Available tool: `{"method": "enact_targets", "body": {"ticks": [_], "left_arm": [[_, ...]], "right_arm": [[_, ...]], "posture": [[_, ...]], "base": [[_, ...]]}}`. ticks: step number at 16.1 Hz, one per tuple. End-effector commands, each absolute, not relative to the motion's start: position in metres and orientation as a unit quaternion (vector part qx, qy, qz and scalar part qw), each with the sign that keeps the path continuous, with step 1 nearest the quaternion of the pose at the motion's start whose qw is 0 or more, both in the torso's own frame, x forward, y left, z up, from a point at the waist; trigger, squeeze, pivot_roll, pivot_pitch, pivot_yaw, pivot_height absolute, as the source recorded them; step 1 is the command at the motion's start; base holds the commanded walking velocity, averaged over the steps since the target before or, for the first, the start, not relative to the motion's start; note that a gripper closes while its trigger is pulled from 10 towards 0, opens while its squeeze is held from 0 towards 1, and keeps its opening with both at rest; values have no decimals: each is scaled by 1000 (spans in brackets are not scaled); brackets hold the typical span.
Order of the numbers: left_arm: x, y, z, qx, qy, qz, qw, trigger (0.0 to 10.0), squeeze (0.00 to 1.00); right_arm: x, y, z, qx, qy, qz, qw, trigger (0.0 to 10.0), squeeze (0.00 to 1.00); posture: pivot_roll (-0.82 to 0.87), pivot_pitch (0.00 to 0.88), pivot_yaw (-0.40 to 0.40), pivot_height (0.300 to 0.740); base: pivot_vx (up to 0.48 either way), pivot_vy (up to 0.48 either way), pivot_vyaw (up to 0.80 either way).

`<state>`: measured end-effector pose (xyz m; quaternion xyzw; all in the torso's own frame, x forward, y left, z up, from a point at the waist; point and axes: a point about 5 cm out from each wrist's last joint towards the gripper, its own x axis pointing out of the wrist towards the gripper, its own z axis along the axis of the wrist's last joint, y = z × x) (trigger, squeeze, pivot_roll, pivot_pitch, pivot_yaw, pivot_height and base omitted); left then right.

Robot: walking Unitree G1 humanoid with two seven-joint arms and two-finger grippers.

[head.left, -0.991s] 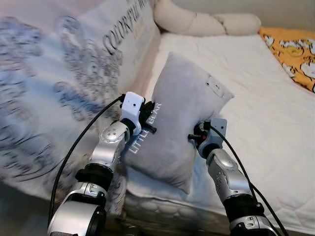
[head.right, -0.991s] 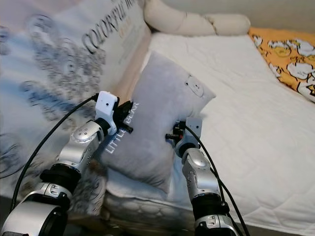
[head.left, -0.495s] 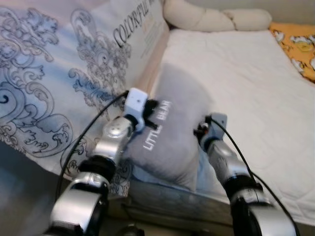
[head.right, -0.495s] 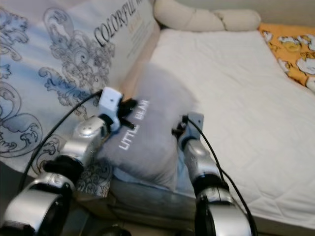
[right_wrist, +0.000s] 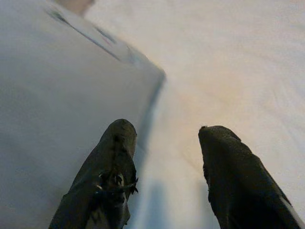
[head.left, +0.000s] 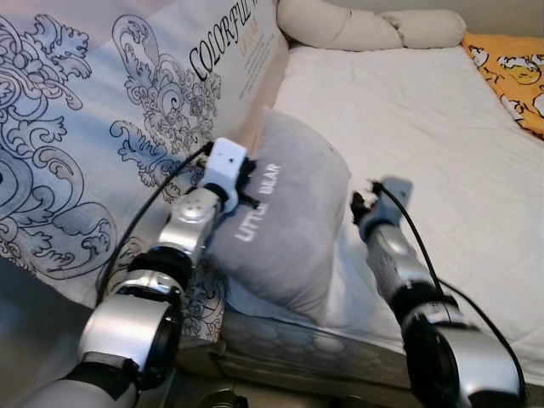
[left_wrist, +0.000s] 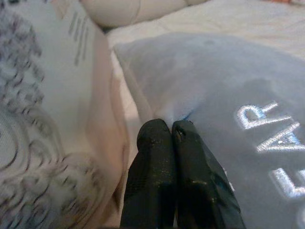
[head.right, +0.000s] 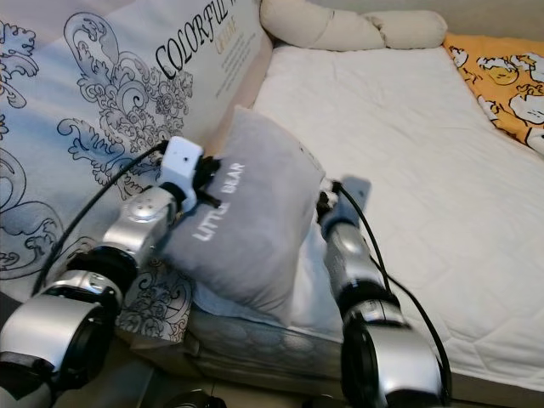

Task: Clean up the room

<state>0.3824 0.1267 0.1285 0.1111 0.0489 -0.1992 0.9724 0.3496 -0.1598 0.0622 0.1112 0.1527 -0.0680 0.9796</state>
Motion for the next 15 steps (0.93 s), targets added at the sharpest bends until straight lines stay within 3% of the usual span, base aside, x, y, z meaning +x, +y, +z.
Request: {"method": "enact_targets", "body": {"ticks": [1,3,6,7,10,15], "left_arm": [[386,131,139,117,28,-192,974,10000,0],[388,135,141,121,28,-189,974,10000,0],[396,135,158,121,10,-177,977,10000,0],[400,133,169,121,-4,-175,977,10000,0],[404,131,181,130,-18,-170,977,10000,0],[412,145,200,105,-37,-84,990,10000,0]], "right_arm": [[346,-166,61,120,138,-73,980,10000,1000],[336,-173,55,114,124,-53,984,10000,1000],[327,-162,59,79,108,86,987,10000,1000],[323,-160,66,47,96,147,983,10000,0],[322,-167,76,33,83,173,981,10000,0],[305,-171,98,-10,76,293,953,10000,0]], "posture": [[-32,0,66,740],[-42,0,67,740],[-51,0,70,740],[-57,0,74,740],[-67,0,81,740],[-58,0,80,740]], "base": [[0,0,0],[0,0,0],[0,0,0],[0,0,0],[0,0,0],[0,0,0]]}}
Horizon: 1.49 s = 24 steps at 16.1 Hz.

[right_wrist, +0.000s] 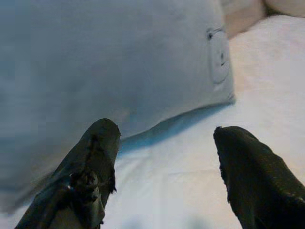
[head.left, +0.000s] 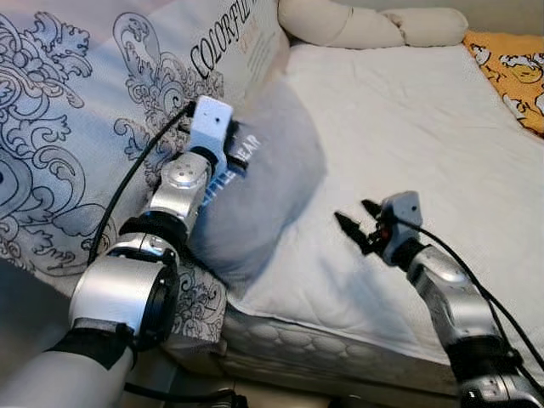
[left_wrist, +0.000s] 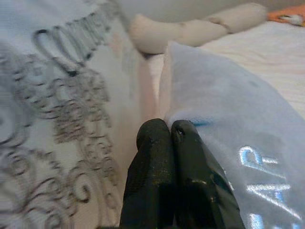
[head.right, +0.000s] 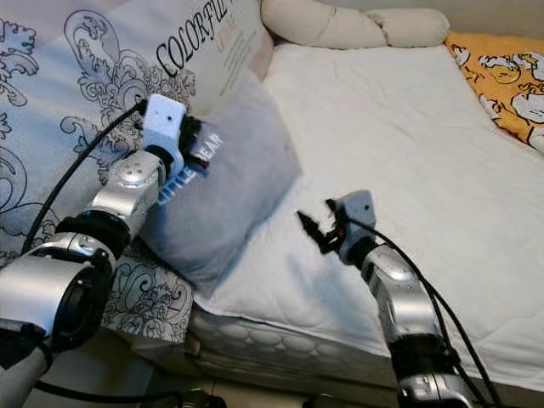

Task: Clean up the room

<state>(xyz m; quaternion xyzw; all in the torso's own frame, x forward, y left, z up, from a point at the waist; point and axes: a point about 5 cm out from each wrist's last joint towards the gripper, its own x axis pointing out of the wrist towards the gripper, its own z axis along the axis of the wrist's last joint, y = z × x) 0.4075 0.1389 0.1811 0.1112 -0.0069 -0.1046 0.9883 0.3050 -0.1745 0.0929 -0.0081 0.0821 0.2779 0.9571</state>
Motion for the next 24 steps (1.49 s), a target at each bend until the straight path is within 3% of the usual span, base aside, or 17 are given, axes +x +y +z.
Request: {"method": "enact_targets", "body": {"ticks": [1,4,7,11,12,18,21,22,24], "left_arm": [[413,149,200,92,-36,-63,993,10000,0],[413,155,195,33,-21,-21,999,10000,0],[404,156,160,50,55,-20,997,10000,0],[403,162,154,63,85,-51,993,10000,0],[404,165,159,69,75,-61,993,10000,1000],[404,186,193,79,-30,-129,988,10000,1000],[392,180,204,2,-110,-177,978,10000,1000],[386,175,201,-7,-122,-182,976,10000,1000],[358,157,175,13,-124,-185,975,10000,1000]], "right_arm": [[304,-171,100,-14,76,301,951,10000,0],[303,-170,104,-18,77,306,949,10000,0],[297,-164,110,-25,81,323,943,10000,0],[292,-165,115,-46,79,333,938,10000,0],[291,-169,113,-64,90,317,942,10000,0],[287,-174,131,6,28,251,968,10000,0],[280,-171,134,44,13,210,977,10000,0],[280,-172,131,43,21,182,982,10000,0],[281,-192,108,88,69,-13,994,10000,0]], "posture": [[-56,0,77,740],[-69,0,77,740],[-116,0,87,740],[-126,0,89,740],[-122,0,86,740],[-112,0,75,740],[-79,0,64,740],[-79,0,64,740],[-74,0,54,740]], "base": [[0,0,0],[0,0,0],[0,0,0],[0,0,0],[0,0,0],[0,0,0],[0,0,0],[0,0,0],[0,0,0]]}}
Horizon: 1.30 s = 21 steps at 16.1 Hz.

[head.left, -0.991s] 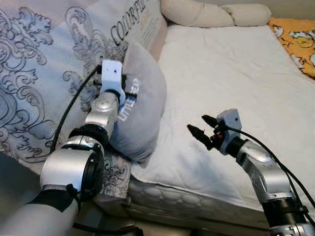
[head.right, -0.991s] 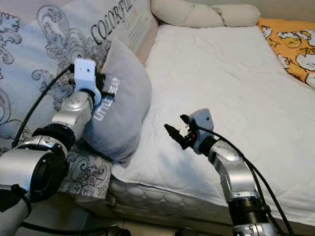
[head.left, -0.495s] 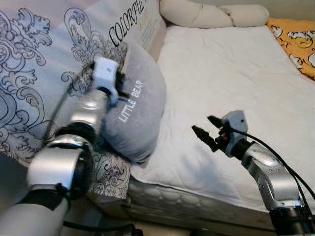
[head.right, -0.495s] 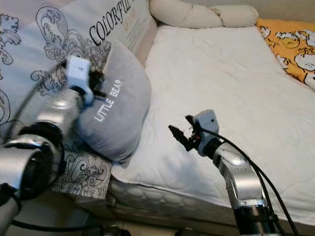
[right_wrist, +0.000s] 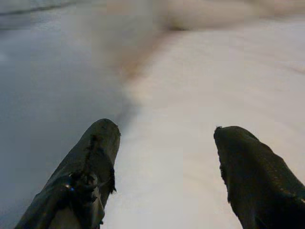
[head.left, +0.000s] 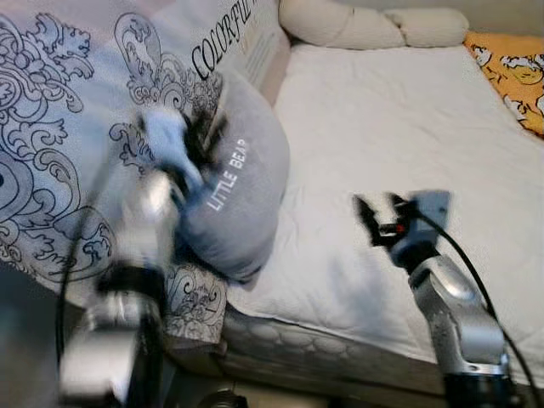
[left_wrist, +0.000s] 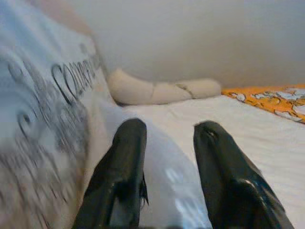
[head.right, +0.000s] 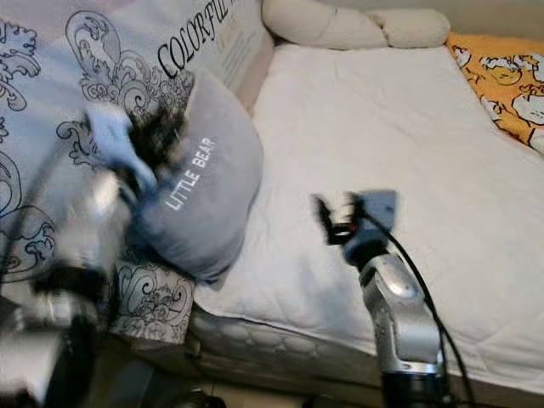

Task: Clean up the room

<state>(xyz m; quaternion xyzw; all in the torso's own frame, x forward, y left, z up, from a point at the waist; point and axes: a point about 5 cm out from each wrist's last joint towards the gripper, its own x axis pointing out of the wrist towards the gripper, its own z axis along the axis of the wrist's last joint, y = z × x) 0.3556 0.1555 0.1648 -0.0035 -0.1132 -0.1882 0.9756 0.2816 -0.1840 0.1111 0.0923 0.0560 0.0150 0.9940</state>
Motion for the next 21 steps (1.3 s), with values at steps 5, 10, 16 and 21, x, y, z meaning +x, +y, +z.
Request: {"method": "enact_targets", "body": {"ticks": [5,10,16,21], "left_arm": [[317,140,141,3,-71,-171,983,10000,1000],[308,148,139,20,-61,-133,989,10000,1000],[292,185,111,33,-4,-51,998,10000,1000],[286,190,97,33,15,-18,999,10000,1000]], "right_arm": [[275,-170,110,47,60,-15,997,10000,0],[278,-167,110,20,55,-19,998,10000,0],[279,-170,94,-19,78,-14,997,10000,0],[283,-169,95,-35,76,-7,996,10000,0]], "posture": [[-82,0,50,740],[-68,0,37,740],[-35,0,10,740],[-44,0,2,740]], "base": [[0,-328,0],[0,-480,0],[0,-472,0],[0,-470,0]]}}
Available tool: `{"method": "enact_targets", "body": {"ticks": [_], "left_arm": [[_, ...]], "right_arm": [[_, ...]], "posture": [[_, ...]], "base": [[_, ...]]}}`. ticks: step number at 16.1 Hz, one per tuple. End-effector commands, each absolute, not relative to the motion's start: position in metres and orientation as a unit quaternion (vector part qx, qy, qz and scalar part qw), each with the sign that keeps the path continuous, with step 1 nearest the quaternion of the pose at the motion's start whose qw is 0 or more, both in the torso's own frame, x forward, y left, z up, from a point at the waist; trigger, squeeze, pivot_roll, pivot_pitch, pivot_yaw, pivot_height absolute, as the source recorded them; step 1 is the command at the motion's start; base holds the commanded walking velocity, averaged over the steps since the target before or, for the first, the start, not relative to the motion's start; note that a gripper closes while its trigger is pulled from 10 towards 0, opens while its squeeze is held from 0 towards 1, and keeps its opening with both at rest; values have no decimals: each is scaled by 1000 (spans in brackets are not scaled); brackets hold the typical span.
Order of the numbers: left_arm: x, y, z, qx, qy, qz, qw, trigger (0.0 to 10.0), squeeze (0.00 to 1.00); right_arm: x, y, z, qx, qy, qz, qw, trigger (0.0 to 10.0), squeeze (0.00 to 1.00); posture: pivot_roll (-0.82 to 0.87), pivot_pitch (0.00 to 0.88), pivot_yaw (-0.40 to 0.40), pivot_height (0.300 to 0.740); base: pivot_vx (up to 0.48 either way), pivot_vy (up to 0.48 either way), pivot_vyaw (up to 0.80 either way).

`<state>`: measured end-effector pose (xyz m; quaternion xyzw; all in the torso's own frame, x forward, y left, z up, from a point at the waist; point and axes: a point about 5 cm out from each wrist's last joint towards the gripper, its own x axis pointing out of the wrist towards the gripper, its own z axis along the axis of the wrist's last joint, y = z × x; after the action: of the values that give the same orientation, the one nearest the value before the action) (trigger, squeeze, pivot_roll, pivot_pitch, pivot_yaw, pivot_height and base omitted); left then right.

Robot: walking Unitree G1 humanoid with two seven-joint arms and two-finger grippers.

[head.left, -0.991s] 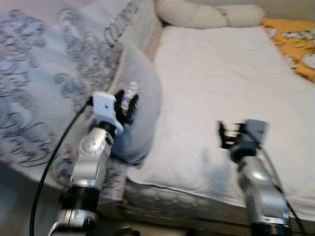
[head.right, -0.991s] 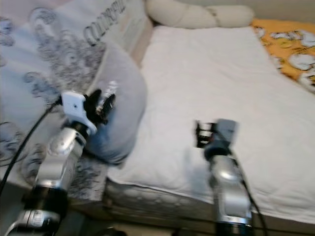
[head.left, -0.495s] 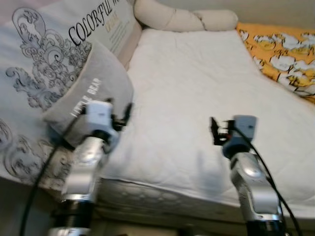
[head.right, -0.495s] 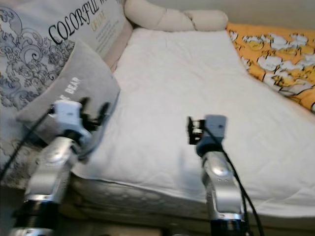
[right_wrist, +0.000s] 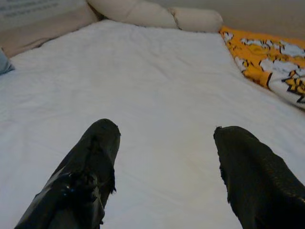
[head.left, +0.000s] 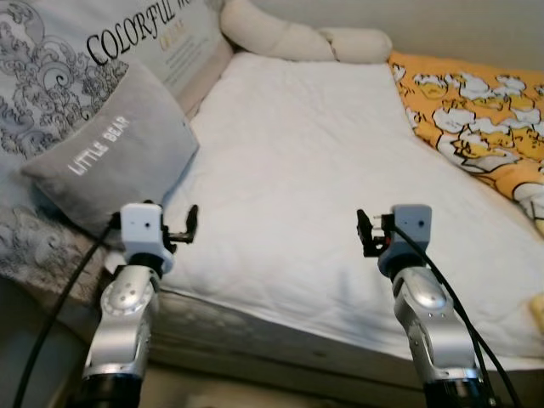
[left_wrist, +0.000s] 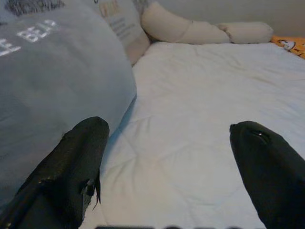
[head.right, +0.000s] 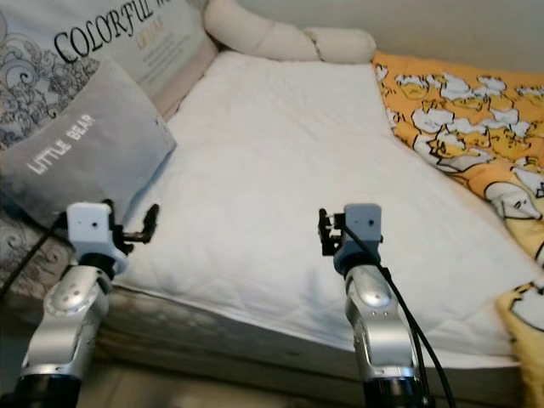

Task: Clean up the room

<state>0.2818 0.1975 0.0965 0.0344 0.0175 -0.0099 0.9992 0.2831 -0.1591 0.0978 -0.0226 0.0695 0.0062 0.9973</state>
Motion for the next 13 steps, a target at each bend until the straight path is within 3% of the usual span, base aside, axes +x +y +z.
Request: {"method": "enact_targets", "body": {"ticks": [1,13], "left_arm": [[287,187,97,34,15,-21,999,10000,1000],[293,180,94,40,26,-22,999,10000,1000]], "right_arm": [[284,-169,95,-39,76,-6,996,10000,0],[285,-170,93,-42,84,-11,996,10000,0]], "posture": [[-50,0,-2,740],[-66,0,11,740]], "base": [[0,-458,0],[0,-426,0]]}}
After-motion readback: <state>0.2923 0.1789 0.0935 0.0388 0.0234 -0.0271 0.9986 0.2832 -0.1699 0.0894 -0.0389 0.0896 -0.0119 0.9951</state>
